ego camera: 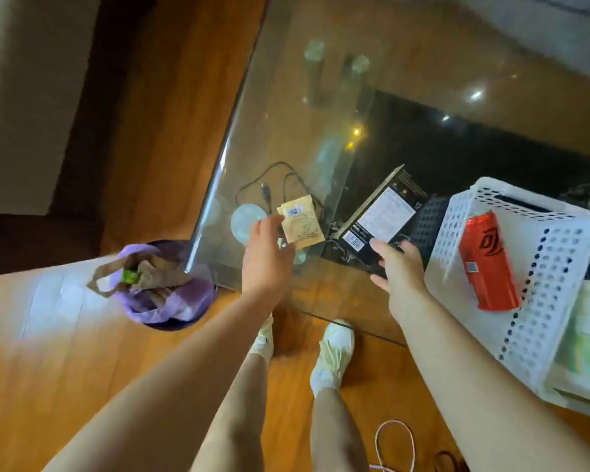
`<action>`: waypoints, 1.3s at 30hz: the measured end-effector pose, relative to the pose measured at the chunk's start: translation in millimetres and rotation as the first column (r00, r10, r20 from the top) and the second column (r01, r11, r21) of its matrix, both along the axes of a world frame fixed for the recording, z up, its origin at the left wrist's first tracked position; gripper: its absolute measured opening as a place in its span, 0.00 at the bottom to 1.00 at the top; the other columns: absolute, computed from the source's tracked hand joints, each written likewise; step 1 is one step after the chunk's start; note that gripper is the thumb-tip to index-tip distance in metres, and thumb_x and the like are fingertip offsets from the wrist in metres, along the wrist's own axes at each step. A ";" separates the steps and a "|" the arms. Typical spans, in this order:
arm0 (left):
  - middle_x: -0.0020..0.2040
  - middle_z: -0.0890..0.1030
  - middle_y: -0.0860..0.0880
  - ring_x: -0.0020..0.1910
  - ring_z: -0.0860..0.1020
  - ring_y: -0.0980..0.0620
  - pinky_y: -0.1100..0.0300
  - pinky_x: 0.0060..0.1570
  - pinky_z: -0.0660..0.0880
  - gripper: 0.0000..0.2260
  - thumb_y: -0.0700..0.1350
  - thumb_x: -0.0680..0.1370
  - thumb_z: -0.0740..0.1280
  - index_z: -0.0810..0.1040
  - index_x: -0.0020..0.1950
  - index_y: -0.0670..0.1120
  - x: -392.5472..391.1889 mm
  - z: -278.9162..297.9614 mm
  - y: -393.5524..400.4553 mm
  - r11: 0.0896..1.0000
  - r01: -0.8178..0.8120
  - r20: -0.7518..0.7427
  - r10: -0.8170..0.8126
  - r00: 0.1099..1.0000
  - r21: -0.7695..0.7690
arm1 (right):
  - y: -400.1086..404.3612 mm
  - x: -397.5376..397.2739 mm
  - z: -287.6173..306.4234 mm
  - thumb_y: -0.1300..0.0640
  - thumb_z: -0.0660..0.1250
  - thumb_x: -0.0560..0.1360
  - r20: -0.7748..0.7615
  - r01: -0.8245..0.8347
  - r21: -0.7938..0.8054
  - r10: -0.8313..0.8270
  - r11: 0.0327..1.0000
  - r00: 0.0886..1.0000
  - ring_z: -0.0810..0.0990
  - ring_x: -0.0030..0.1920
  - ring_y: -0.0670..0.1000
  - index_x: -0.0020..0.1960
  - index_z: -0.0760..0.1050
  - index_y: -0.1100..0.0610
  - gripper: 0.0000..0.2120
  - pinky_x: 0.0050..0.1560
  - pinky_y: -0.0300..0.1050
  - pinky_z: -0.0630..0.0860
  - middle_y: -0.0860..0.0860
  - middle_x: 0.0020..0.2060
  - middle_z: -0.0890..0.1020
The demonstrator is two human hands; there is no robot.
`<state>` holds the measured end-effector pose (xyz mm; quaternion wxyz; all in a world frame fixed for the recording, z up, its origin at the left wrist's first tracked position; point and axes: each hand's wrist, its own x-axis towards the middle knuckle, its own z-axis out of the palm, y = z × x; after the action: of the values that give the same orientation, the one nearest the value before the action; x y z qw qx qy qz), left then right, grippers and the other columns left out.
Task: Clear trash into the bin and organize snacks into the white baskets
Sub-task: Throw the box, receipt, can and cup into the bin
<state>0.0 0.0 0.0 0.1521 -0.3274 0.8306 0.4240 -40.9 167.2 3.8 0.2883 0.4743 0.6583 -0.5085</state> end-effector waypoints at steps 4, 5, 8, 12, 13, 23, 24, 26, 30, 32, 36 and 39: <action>0.69 0.65 0.45 0.66 0.67 0.47 0.56 0.59 0.70 0.27 0.41 0.72 0.71 0.66 0.68 0.45 -37.9 -14.6 -7.5 0.942 0.273 0.008 -0.277 0.961 -0.198 | -8.5 -18.2 -15.6 0.48 0.76 0.65 0.009 0.072 0.057 -0.072 0.996 0.997 0.71 0.62 0.55 0.70 0.58 0.52 0.40 0.58 0.57 0.76 0.54 0.65 0.69; 0.69 0.64 0.45 0.66 0.65 0.46 0.55 0.61 0.69 0.28 0.43 0.71 0.72 0.66 0.68 0.45 -43.6 -18.6 -8.9 0.913 0.341 0.037 -0.342 0.939 -0.225 | -11.2 -18.0 -17.9 0.49 0.77 0.63 0.012 0.082 0.074 -0.083 0.994 0.997 0.71 0.60 0.54 0.70 0.58 0.51 0.42 0.56 0.57 0.77 0.54 0.65 0.68; 0.67 0.65 0.44 0.64 0.65 0.44 0.54 0.59 0.70 0.29 0.45 0.69 0.74 0.66 0.67 0.45 -53.9 -24.3 -11.9 0.806 0.505 0.116 -0.495 0.861 -0.310 | -14.6 -14.5 -25.4 0.51 0.79 0.61 0.035 0.026 0.146 -0.031 0.989 0.999 0.69 0.53 0.52 0.68 0.58 0.50 0.44 0.53 0.54 0.78 0.55 0.63 0.66; 0.63 0.66 0.44 0.60 0.66 0.44 0.53 0.55 0.69 0.26 0.49 0.68 0.74 0.69 0.62 0.43 -61.3 -26.6 -11.7 0.747 0.574 0.185 -0.545 0.818 -0.337 | -14.4 -14.5 -30.8 0.52 0.79 0.60 0.097 -0.023 0.157 0.008 0.987 0.995 0.68 0.50 0.51 0.66 0.60 0.52 0.42 0.53 0.52 0.80 0.54 0.62 0.65; 0.62 0.66 0.44 0.60 0.66 0.44 0.53 0.55 0.69 0.25 0.50 0.69 0.74 0.71 0.61 0.43 -61.2 -26.9 -11.6 0.738 0.582 0.195 -0.550 0.812 -0.340 | -14.2 -14.1 -31.3 0.52 0.80 0.60 0.108 -0.034 0.159 0.017 0.987 0.994 0.68 0.49 0.50 0.66 0.61 0.52 0.41 0.52 0.52 0.80 0.53 0.61 0.65; 0.44 0.77 0.46 0.39 0.72 0.47 0.59 0.30 0.65 0.08 0.47 0.75 0.67 0.69 0.46 0.46 -27.9 -19.7 -19.3 0.917 0.378 0.078 -0.371 0.925 -0.127 | -21.2 -14.7 -32.7 0.55 0.79 0.60 -0.021 -0.124 0.167 0.130 0.978 0.991 0.74 0.50 0.48 0.55 0.62 0.52 0.32 0.39 0.39 0.73 0.53 0.56 0.75; 0.42 0.76 0.48 0.39 0.72 0.49 0.62 0.29 0.64 0.09 0.47 0.75 0.68 0.68 0.46 0.48 -20.5 -16.6 -22.8 0.951 0.302 0.065 -0.298 0.952 -0.068 | -22.9 -14.3 -31.3 0.56 0.79 0.61 -0.034 -0.144 0.161 0.151 0.977 0.988 0.75 0.49 0.48 0.54 0.61 0.52 0.31 0.36 0.37 0.71 0.53 0.56 0.76; 0.42 0.76 0.51 0.39 0.74 0.51 0.64 0.31 0.67 0.10 0.47 0.73 0.70 0.69 0.47 0.49 -3.8 -9.3 -33.0 0.991 0.070 0.067 -0.078 0.995 0.114 | -27.2 -11.7 -27.0 0.57 0.79 0.62 -0.028 -0.176 0.146 0.182 0.974 0.983 0.74 0.47 0.47 0.56 0.60 0.51 0.33 0.35 0.37 0.70 0.52 0.57 0.75; 0.40 0.82 0.52 0.39 0.83 0.54 0.61 0.36 0.79 0.07 0.43 0.71 0.73 0.76 0.45 0.48 41.4 5.7 -64.4 0.787 -0.433 0.175 0.397 0.901 0.440 | -42.8 3.9 -14.3 0.60 0.77 0.64 -0.030 -0.258 0.105 0.262 0.960 0.965 0.75 0.58 0.52 0.67 0.55 0.48 0.41 0.45 0.42 0.76 0.52 0.61 0.73; 0.37 0.84 0.53 0.36 0.83 0.58 0.65 0.31 0.78 0.05 0.41 0.73 0.71 0.76 0.44 0.49 68.3 9.9 -83.1 0.656 -0.581 0.218 0.553 0.804 0.482 | -56.7 18.4 -6.0 0.58 0.77 0.65 -0.027 -0.340 0.077 0.343 0.937 0.939 0.75 0.61 0.53 0.69 0.56 0.50 0.40 0.48 0.45 0.76 0.51 0.62 0.74; 0.42 0.83 0.51 0.42 0.82 0.54 0.65 0.33 0.77 0.05 0.40 0.76 0.66 0.77 0.45 0.50 120.1 10.7 -123.0 0.452 -0.779 0.283 0.752 0.595 0.435 | -97.1 53.1 8.6 0.61 0.74 0.67 -0.067 -0.527 -0.019 0.525 0.849 0.848 0.76 0.50 0.44 0.64 0.60 0.51 0.32 0.37 0.32 0.71 0.45 0.51 0.75; 0.46 0.82 0.47 0.46 0.81 0.51 0.62 0.39 0.77 0.05 0.39 0.76 0.64 0.78 0.48 0.47 151.5 3.5 -149.8 0.342 -0.858 0.309 0.828 0.468 0.383 | -134.3 82.0 9.7 0.68 0.69 0.68 -0.120 -0.678 -0.127 0.667 0.724 0.735 0.76 0.42 0.36 0.55 0.62 0.43 0.28 0.32 0.26 0.72 0.38 0.44 0.76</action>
<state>151.5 -149.8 3.5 0.0136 -0.6700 0.3998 0.6254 41.1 32.9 13.4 0.4688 0.1611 0.7508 -0.4366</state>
